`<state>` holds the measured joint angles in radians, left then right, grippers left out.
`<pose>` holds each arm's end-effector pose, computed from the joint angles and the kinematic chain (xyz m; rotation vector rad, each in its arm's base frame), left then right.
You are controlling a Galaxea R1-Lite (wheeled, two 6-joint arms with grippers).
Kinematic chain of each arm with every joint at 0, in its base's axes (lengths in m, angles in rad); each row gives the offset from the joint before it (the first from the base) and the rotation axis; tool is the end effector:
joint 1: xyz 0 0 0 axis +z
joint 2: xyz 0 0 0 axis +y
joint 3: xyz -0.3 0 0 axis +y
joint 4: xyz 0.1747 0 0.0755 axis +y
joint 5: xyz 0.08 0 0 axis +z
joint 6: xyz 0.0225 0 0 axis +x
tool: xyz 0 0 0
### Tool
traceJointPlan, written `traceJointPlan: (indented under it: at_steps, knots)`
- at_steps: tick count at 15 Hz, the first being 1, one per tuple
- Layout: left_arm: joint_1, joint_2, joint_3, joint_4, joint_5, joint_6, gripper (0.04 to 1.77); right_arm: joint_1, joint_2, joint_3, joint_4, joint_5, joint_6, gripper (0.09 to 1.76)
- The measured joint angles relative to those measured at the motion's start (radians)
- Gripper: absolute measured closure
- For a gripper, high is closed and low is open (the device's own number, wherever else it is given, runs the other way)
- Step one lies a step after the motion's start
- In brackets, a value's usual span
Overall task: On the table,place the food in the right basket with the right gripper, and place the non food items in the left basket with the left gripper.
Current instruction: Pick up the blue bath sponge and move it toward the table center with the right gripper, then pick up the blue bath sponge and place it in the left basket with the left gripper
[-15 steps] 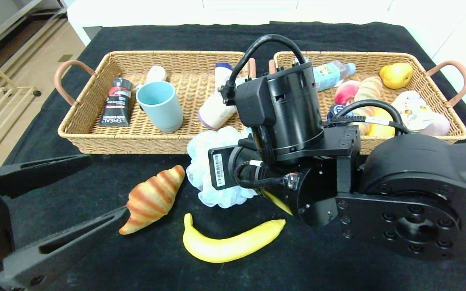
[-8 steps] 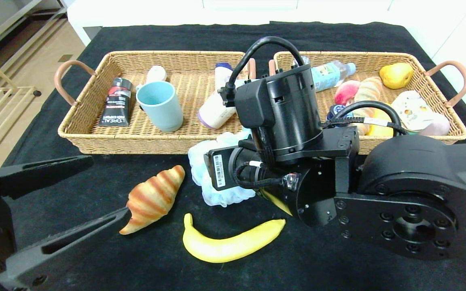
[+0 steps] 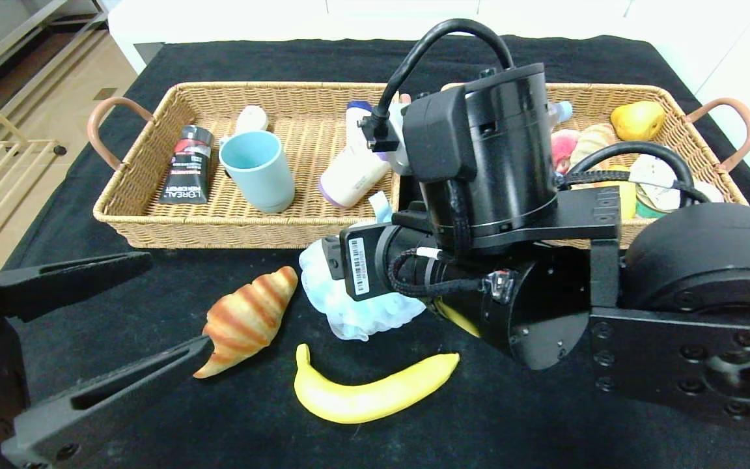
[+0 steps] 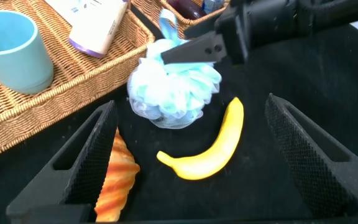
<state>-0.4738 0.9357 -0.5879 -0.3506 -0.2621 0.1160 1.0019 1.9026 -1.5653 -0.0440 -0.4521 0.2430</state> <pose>0.0985 -0.0571 0.2532 0.1104 -0.0455 -0.7349 0.2149 0.3178 0.2681 0.0385 0.2860 0.5141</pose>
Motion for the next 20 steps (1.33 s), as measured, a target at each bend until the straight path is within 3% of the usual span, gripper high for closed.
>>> traceJointPlan:
  at_steps: [10, 14, 20]
  knots:
    - [0.001, 0.004, 0.000, 0.006, 0.023, 0.013, 0.09, -0.006, -0.246, 0.201, -0.015, 0.027, -0.079, 0.18]
    - [0.000, 0.011, 0.002, 0.007, 0.025, 0.015, 0.09, -0.040, -0.386, 0.409, -0.110, 0.203, -0.167, 0.17]
    - [-0.001, 0.018, -0.013, 0.092, 0.058, 0.035, 0.09, -0.189, -0.519, 0.745, -0.404, 0.528, -0.305, 0.15]
